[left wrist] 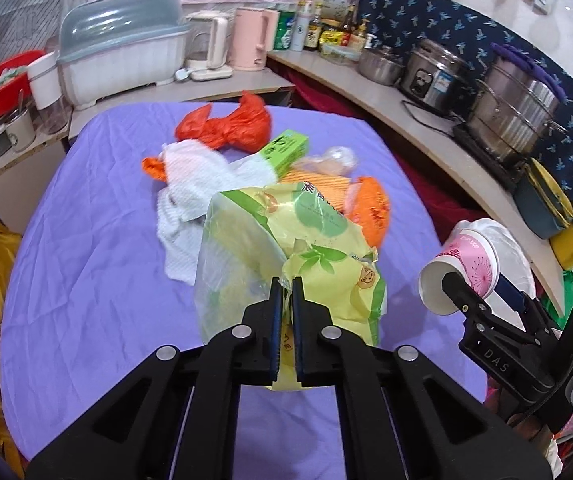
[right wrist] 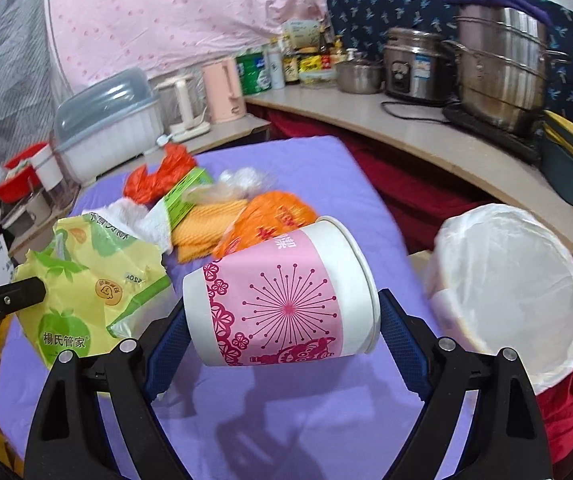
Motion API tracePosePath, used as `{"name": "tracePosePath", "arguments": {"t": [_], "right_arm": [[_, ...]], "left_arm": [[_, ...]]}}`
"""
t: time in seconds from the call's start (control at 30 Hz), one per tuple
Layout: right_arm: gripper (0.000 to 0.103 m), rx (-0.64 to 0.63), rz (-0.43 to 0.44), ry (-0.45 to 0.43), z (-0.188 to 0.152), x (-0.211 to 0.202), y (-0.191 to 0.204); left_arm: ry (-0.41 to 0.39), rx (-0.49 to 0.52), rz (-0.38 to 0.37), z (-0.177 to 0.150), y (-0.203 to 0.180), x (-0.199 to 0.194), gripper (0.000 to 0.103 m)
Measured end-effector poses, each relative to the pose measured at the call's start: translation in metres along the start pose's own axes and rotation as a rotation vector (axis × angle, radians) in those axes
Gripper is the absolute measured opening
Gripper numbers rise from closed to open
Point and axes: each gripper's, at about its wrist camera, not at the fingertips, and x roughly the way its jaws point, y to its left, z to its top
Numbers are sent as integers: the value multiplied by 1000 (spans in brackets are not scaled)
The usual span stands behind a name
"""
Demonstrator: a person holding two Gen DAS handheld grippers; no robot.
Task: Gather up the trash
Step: 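Carry the bag and cup over the white bin and release both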
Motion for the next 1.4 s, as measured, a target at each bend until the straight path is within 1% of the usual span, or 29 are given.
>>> {"name": "tracePosePath", "arguments": {"t": [0.13, 0.37, 0.47, 0.6, 0.63, 0.77, 0.9, 1.13, 1.2, 1.27, 1.3, 1.4], "right_arm": [[85, 52, -46, -37, 3, -19, -30], [85, 185, -182, -85, -2, -48, -114], [85, 248, -240, -99, -5, -57, -152], [85, 314, -317, -115, -14, -69, -197], [85, 331, -331, -117, -16, -71, -207], [85, 376, -373, -119, -24, -78, -234], [85, 401, -393, -112, -33, -80, -250], [85, 416, -392, -102, -35, -71, -261], [85, 418, -389, -99, -34, -67, -262], [85, 422, -382, -97, -32, -62, -262], [85, 423, -376, -97, -30, -59, -262], [85, 413, -367, -97, -25, -53, -258]], "left_arm": [[-23, 42, -47, 7, -30, -8, 4], [-31, 136, -152, 23, -104, 1, 4], [-28, 194, -217, 31, -149, 11, 4], [-27, 247, -281, 36, -200, 27, 4], [-28, 258, -291, 36, -211, 31, 4], [14, 300, -328, 36, -258, 63, 4], [55, 318, -329, 30, -286, 90, 4], [102, 331, -326, 23, -302, 119, 6], [109, 329, -328, 21, -304, 123, 9], [97, 329, -307, 20, -304, 125, 31], [87, 328, -300, 21, -303, 125, 34], [80, 318, -286, 23, -298, 125, 35]]}}
